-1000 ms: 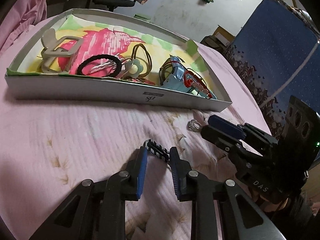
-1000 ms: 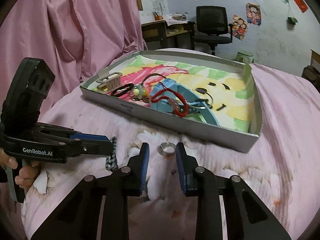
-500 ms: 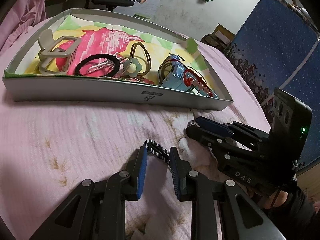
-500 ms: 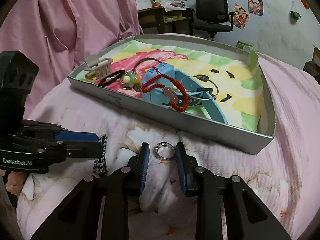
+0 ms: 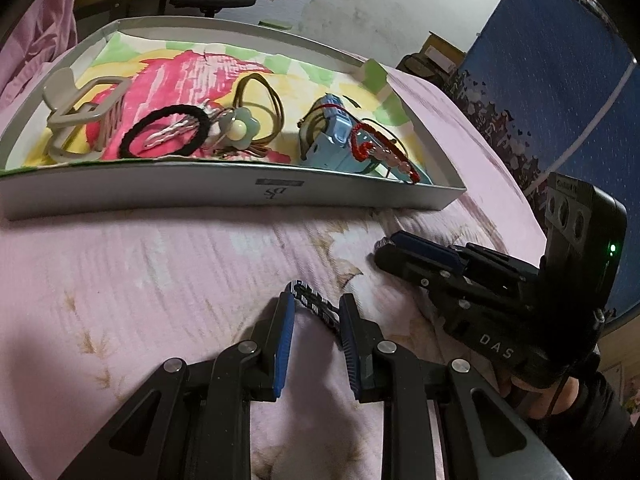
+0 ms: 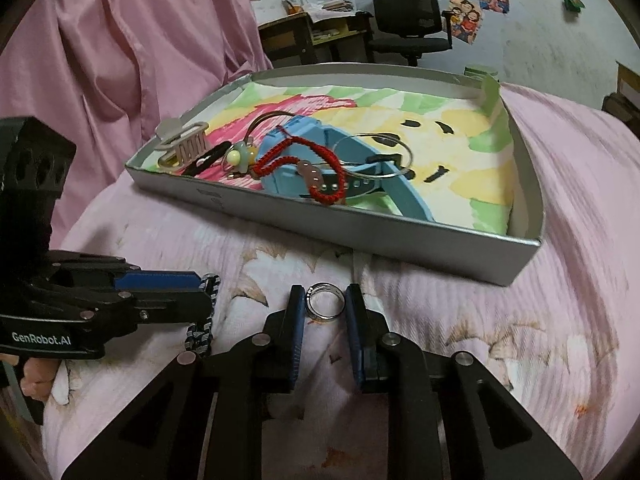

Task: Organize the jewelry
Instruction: 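Grasp the black beaded bracelet with the left tool while the right tool grasps the silver ring, then carry the beaded bracelet and silver ring into the tray and open both tools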

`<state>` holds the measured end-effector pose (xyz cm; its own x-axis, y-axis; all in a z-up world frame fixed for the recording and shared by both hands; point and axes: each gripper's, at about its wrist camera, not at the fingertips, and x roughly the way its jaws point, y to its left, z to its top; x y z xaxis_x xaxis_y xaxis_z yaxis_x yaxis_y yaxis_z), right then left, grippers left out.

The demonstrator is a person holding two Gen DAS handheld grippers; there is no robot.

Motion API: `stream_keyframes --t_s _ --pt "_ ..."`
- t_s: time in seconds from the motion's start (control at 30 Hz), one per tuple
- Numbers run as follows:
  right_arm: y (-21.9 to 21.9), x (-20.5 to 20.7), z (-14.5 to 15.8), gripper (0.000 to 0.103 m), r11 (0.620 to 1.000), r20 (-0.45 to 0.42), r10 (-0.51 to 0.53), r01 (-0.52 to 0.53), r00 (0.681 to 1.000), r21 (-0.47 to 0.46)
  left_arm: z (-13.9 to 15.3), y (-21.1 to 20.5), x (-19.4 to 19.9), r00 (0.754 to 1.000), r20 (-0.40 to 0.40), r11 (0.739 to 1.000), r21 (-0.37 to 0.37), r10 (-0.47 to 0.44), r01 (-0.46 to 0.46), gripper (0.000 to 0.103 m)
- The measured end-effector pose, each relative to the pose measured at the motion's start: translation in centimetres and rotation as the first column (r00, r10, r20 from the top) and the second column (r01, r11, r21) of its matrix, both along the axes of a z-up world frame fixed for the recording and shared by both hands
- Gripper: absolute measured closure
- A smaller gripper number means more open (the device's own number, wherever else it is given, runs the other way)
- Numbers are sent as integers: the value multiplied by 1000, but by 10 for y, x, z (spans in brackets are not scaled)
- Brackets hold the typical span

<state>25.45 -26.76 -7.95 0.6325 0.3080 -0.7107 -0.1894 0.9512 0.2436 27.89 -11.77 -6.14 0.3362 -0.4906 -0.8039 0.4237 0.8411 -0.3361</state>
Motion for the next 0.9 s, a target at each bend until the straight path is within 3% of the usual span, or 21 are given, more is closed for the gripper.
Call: stream_keyframes --t_s 0.7,0.9 --pt "-15 -13 -3 85 996 11 -54 53 998 65 -6 -21 -14 999 9 997 65 -43 42 78" --pt "-15 -13 -3 85 997 13 -55 54 998 64 -5 -14 -18 999 38 999 51 -20 18 87"
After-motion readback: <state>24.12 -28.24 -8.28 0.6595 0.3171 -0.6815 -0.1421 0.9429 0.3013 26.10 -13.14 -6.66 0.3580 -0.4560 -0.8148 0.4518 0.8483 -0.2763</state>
